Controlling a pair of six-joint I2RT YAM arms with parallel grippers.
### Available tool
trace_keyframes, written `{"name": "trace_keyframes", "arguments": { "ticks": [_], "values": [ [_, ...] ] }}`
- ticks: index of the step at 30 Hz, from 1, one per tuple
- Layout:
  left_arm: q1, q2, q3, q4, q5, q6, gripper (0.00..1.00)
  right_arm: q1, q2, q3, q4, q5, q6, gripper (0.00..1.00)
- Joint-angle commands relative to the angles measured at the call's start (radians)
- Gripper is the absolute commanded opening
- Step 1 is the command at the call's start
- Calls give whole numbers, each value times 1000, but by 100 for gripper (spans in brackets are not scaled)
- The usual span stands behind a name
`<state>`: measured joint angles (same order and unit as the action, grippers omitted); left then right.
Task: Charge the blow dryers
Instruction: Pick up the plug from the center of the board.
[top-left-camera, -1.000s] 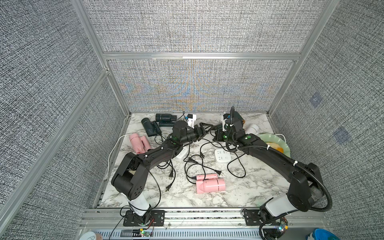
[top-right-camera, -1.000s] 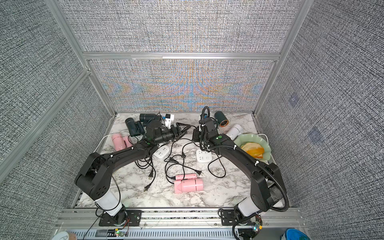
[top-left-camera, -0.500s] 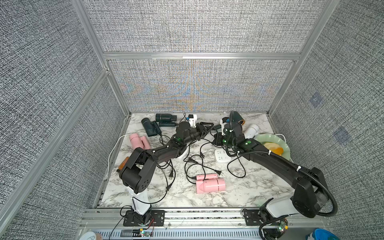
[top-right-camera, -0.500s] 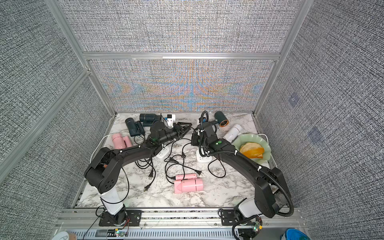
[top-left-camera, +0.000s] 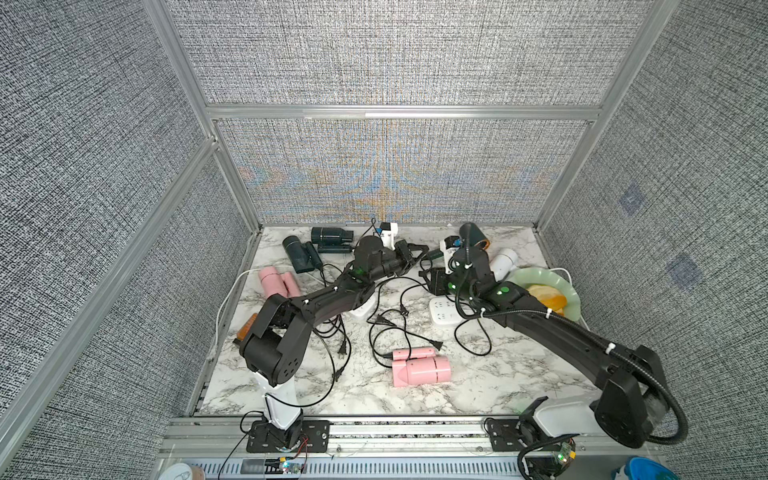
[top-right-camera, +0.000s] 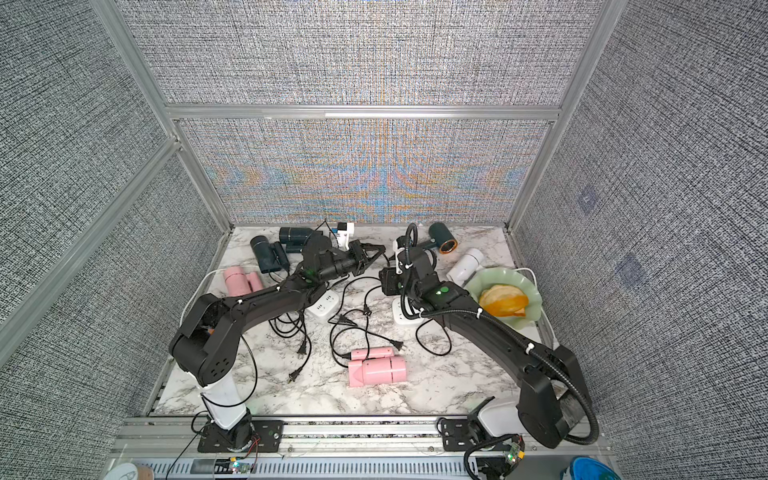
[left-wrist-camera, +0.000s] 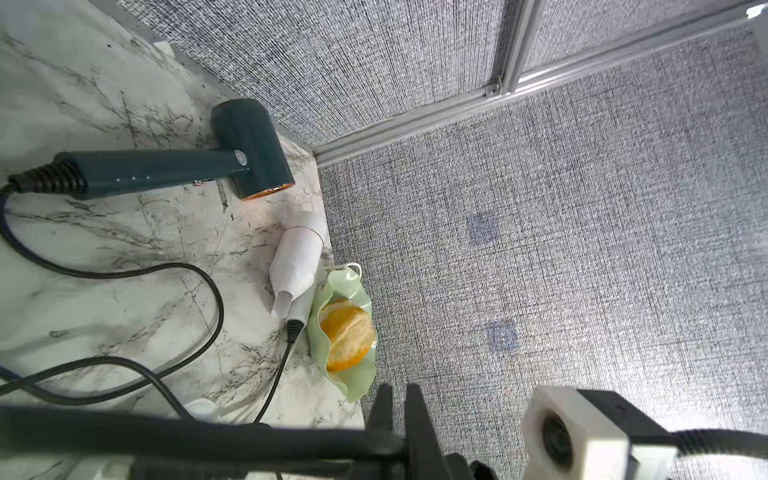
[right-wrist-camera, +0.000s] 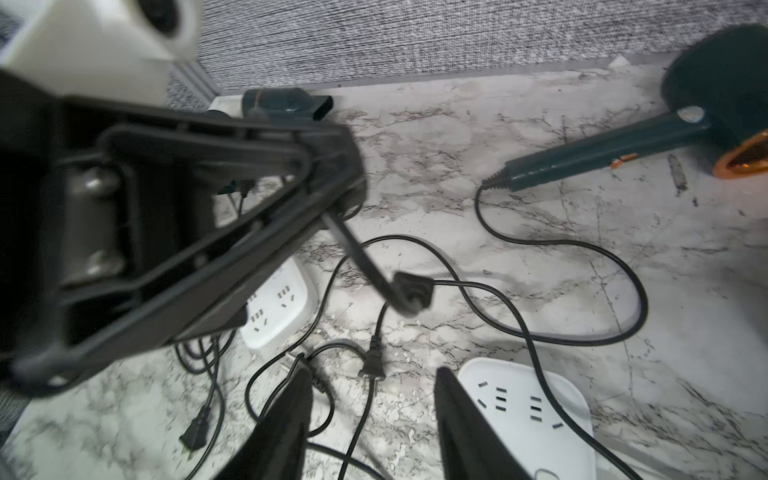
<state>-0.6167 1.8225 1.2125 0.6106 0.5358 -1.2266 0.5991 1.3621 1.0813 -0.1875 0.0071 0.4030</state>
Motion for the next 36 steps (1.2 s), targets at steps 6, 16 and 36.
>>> {"name": "trace_keyframes", "arguments": {
  "ticks": [6, 16, 36],
  "values": [
    [37, 47, 238, -454, 261, 406, 2, -36, -116, 1, -139, -194, -191, 60],
    [64, 91, 438, -912, 424, 801, 4, -79, -101, 18, -138, -332, -246, 49],
    [66, 85, 491, -1097, 515, 926, 5, -87, 51, 35, 101, -365, -151, 29]
  ]
}}
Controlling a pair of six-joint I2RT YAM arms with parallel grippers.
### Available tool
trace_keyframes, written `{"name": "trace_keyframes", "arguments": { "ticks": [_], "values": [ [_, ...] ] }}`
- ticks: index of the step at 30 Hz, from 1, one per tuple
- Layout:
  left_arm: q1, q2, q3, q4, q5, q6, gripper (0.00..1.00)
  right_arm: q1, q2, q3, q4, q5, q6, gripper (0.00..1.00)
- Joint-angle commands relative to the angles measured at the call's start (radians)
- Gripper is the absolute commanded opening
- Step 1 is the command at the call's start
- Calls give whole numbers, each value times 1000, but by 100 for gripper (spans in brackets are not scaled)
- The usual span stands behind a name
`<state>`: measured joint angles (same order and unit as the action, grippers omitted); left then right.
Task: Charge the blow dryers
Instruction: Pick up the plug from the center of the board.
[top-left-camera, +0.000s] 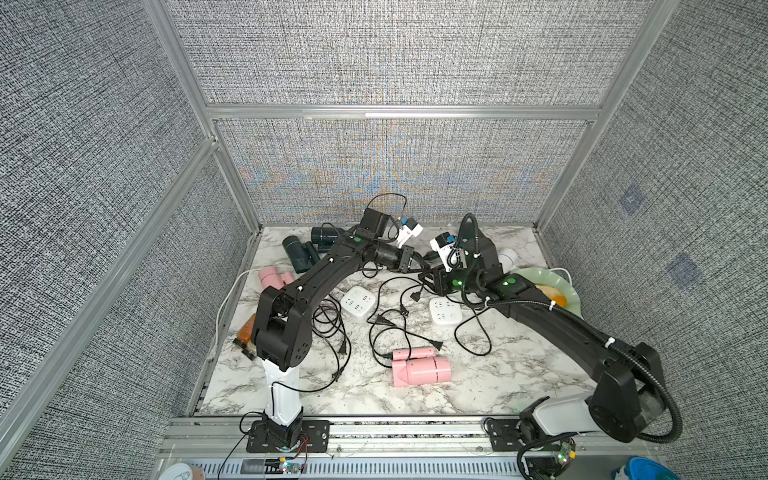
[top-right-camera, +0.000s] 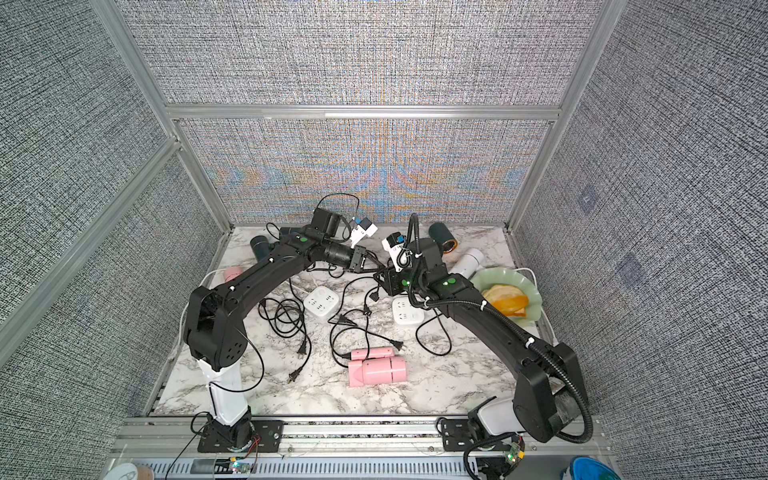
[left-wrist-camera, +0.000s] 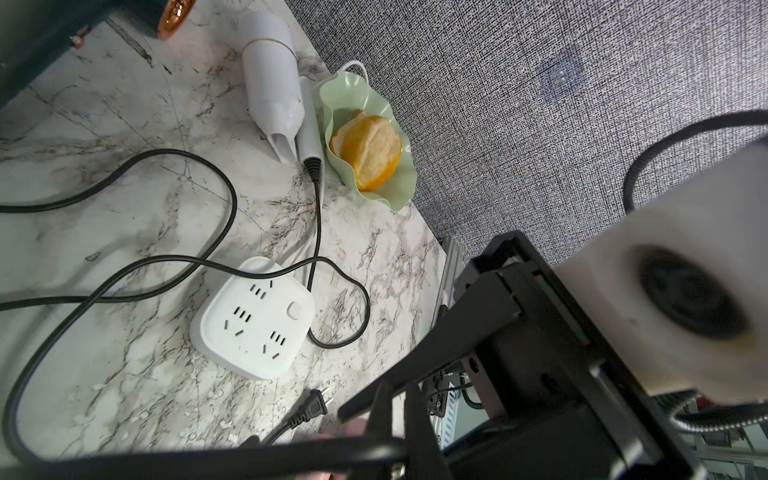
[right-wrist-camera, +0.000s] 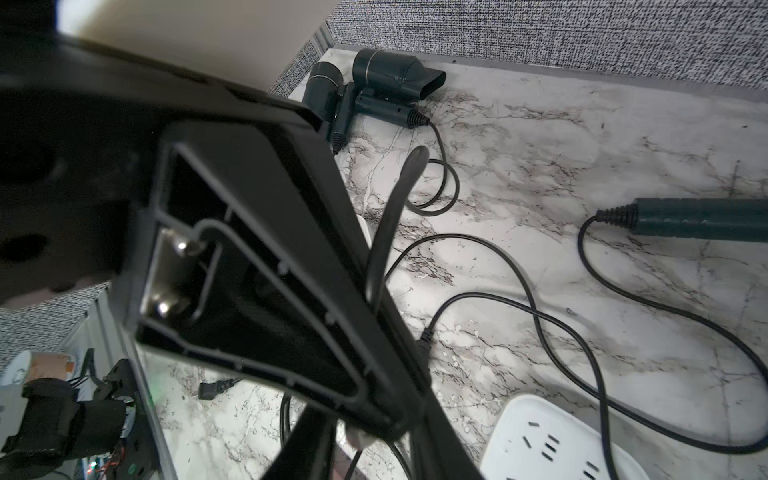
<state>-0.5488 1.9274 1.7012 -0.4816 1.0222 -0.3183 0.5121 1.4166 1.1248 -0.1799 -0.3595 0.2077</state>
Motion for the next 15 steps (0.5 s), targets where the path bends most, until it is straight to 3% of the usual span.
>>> {"name": "trace_keyframes", "arguments": {
  "ticks": [1, 12, 15],
  "values": [
    [-2, -31, -8, 14, 36, 9, 5, 0, -9, -16, 114, 9, 56, 28],
    [-2, -85, -68, 123, 39, -54, 11, 3, -33, -61, 219, 27, 150, 7],
    [-2, -113, -78, 129, -16, -55, 24, 3, -23, -63, 226, 41, 179, 3]
  ]
}}
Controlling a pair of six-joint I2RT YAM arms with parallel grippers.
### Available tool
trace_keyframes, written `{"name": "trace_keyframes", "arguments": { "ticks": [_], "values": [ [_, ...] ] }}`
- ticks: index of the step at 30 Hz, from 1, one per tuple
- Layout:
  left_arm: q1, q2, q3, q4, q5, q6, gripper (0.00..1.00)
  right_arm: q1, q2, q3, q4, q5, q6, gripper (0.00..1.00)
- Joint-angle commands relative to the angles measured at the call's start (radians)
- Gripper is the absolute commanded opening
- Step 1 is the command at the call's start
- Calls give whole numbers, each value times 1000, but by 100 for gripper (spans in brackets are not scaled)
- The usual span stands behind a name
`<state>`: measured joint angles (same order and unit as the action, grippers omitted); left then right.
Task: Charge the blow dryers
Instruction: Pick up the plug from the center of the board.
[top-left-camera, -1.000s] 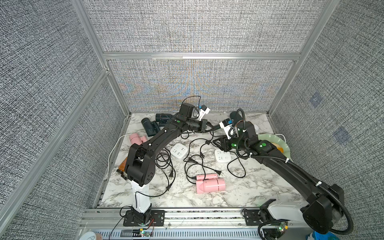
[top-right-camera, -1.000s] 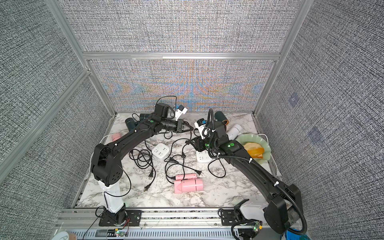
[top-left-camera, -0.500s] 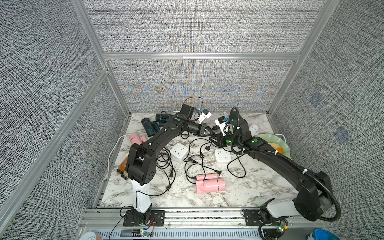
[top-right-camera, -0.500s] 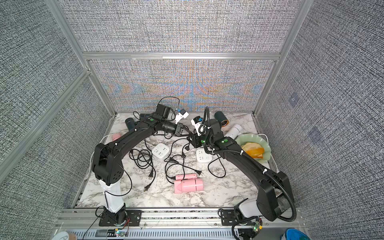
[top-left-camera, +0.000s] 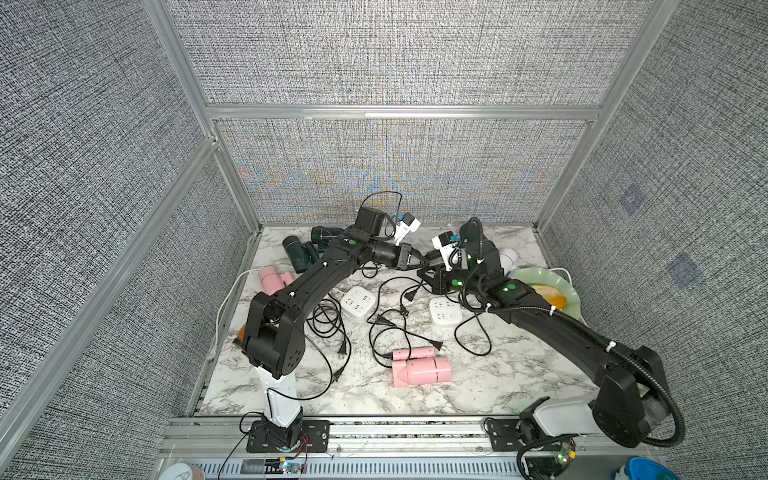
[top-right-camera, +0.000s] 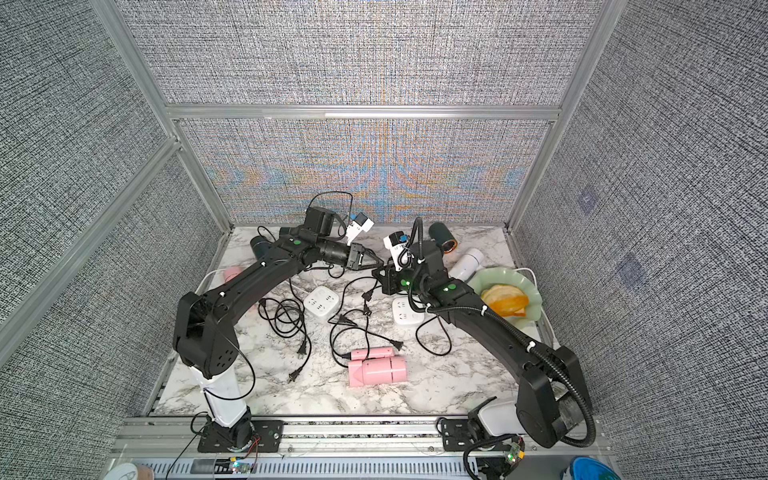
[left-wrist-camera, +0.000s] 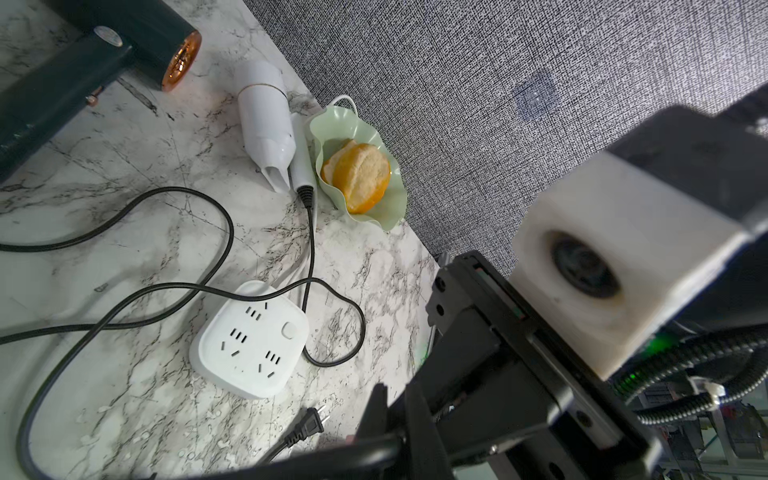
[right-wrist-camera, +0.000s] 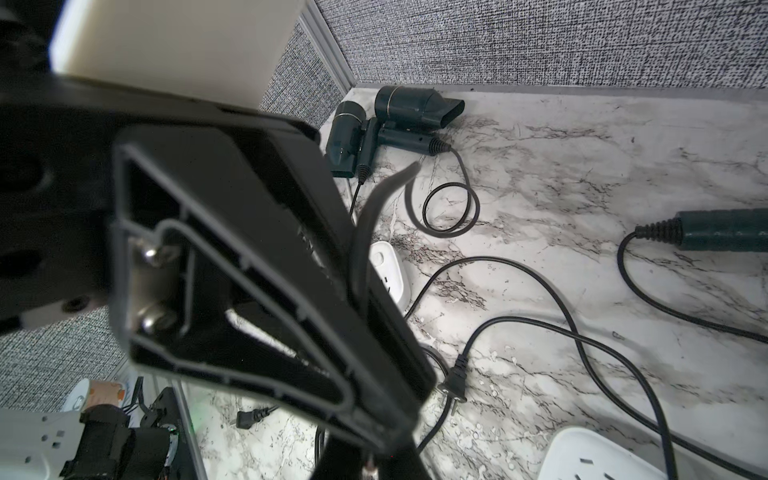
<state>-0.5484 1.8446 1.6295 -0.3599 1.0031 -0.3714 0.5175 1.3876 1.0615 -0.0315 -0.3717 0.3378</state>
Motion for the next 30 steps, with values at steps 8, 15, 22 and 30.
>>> {"name": "trace_keyframes", "arguments": {
  "ticks": [8, 15, 22, 30],
  "values": [
    [-2, -232, -236, 166, -167, -65, 79, 21, -14, -43, 104, 102, 105, 0],
    [-13, -526, -566, 252, -380, 14, 82, 27, 6, -12, 67, 115, 170, 0],
    [-26, -677, -793, 344, -529, 56, 75, 58, 32, 46, -25, 186, 266, 0],
    [-91, -613, -832, 460, -657, 20, 68, 103, 44, 81, -110, 299, 416, 0]
  ]
}}
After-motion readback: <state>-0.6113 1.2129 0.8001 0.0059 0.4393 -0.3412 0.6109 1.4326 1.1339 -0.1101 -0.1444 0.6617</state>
